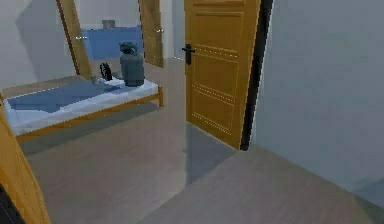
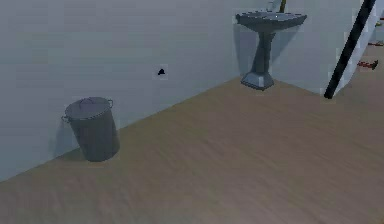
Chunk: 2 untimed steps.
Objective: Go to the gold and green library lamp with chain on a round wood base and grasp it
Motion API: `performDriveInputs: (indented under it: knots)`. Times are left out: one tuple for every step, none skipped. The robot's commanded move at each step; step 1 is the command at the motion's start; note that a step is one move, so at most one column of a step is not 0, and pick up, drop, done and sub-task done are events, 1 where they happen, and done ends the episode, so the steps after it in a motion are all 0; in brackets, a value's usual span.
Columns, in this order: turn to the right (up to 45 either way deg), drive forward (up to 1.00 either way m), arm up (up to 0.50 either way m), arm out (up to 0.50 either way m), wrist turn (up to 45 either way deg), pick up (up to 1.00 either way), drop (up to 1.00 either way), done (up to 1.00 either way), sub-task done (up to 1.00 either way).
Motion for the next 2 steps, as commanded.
performDriveInputs:
  knots:
    - [-3.0, 0.00, 0.00, 0.00, 0.0, 0.00, 0.00, 0.00, 0.00]
    - [0.0, 0.70, 0.00, 0.00, 0.0, 0.00, 0.00, 0.00, 0.00]
